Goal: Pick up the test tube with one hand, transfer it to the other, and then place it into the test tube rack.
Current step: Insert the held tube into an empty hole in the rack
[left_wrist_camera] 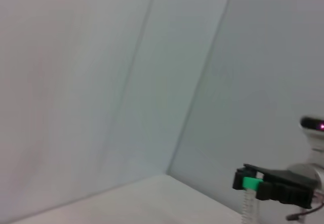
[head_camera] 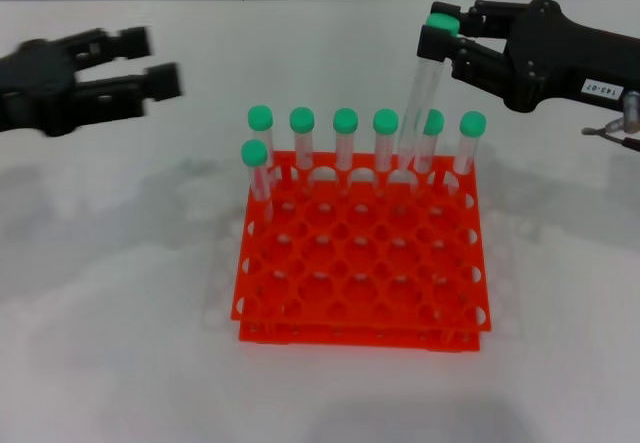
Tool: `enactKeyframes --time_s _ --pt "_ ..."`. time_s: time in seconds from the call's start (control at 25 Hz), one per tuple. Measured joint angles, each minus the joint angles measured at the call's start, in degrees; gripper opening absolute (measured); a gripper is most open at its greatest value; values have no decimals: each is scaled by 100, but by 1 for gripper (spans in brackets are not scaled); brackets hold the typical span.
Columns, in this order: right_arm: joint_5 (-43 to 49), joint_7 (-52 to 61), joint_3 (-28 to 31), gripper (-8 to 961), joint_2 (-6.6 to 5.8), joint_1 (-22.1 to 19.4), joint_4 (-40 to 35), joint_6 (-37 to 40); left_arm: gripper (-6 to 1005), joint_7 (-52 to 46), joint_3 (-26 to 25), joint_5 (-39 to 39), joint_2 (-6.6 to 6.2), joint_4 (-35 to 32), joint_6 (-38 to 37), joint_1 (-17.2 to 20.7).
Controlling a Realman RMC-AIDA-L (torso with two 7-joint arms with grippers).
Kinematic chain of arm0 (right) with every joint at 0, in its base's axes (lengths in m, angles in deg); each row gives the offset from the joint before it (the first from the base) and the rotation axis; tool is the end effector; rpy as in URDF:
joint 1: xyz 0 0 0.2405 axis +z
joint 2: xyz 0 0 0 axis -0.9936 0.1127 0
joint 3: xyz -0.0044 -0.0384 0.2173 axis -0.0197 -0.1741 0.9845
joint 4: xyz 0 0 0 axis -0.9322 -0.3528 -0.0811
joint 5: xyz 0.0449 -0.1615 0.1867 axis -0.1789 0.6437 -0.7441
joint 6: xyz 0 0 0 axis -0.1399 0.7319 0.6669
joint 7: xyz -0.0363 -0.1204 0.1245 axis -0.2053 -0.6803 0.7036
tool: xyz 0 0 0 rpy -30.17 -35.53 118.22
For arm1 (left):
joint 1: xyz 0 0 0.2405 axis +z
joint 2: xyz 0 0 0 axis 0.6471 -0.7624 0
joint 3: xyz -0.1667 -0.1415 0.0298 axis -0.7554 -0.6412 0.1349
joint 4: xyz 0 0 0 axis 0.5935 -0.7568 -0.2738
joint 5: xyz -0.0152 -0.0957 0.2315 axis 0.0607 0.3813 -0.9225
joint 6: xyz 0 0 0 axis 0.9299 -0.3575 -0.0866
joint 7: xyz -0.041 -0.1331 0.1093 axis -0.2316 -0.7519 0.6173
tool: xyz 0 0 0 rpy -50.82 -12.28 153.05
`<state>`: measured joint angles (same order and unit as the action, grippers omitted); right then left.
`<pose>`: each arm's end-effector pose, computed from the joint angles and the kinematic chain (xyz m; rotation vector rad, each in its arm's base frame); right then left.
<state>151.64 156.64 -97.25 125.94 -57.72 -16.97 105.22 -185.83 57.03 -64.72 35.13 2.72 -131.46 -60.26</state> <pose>0.1356 0.3832 0.0201 -2.6033 0.3328 1.1678 -0.2072 0.3395 0.1066 -2.5887 -0.7497 -0.9908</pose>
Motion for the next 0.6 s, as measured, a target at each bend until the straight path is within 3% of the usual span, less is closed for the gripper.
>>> enactKeyframes --time_s 0.16,0.48,0.6 --pt "-138 -179 -76 273 4 -37 110 -41 884 20 -291 -31 -50 -124 -90 243" --pt "-411 -510 -369 273 25 115 396 -195 884 134 -311 -520 -373 -134 -471 515" --pt "-591 -708 -616 273 26 138 398 -364 884 304 -304 -926 -430 -135 -651 494"
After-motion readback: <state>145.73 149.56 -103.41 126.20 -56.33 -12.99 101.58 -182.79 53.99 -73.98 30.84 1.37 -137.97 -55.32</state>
